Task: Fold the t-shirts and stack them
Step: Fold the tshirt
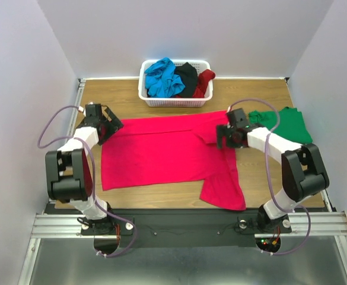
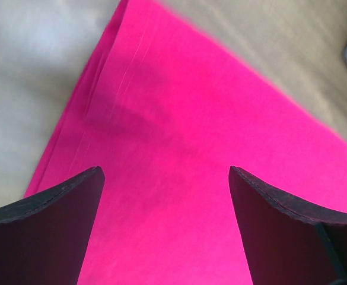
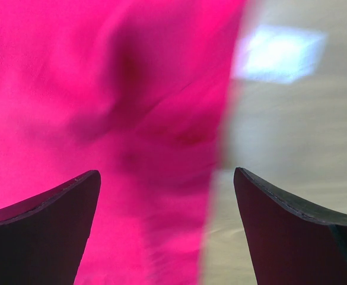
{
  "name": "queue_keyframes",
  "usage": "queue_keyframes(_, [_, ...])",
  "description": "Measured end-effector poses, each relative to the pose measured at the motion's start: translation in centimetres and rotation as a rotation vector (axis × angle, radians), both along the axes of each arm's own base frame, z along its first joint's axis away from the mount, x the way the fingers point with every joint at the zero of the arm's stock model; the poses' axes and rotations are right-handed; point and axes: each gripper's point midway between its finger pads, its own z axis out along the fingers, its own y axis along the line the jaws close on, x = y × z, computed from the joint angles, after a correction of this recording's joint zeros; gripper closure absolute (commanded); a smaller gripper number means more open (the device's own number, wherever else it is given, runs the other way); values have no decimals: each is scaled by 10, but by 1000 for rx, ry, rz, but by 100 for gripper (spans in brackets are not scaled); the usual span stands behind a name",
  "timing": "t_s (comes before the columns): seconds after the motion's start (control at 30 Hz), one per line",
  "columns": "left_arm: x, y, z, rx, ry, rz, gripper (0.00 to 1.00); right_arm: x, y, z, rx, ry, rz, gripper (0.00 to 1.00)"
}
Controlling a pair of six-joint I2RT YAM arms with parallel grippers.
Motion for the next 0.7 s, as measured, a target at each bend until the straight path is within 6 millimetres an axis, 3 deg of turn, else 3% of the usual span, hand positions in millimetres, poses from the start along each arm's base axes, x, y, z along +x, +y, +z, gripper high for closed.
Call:
queue_keyframes(0.1, [-27,-3,-7,-7,12,-4,2,-21,14,-16,-48,51,21,0])
queue_keyframes(0.17, [-42,-7,-16,-12,27,-8,2,-24,16,-18,-66,46,7,0])
queue_keyframes(0.27, [-64,-12,-35,-16,68,-18,2,-19,4,-16,-111,16,-74,0])
queue_keyframes(0.53, [-62,-9,-36,8,38,-6,2,-11,-45,-10,-221,-43,-317,0])
queue_keyframes(0.7, [-61,-4,-37,30,34,11,2,-24,-92,-16,-246,-8,-491,0])
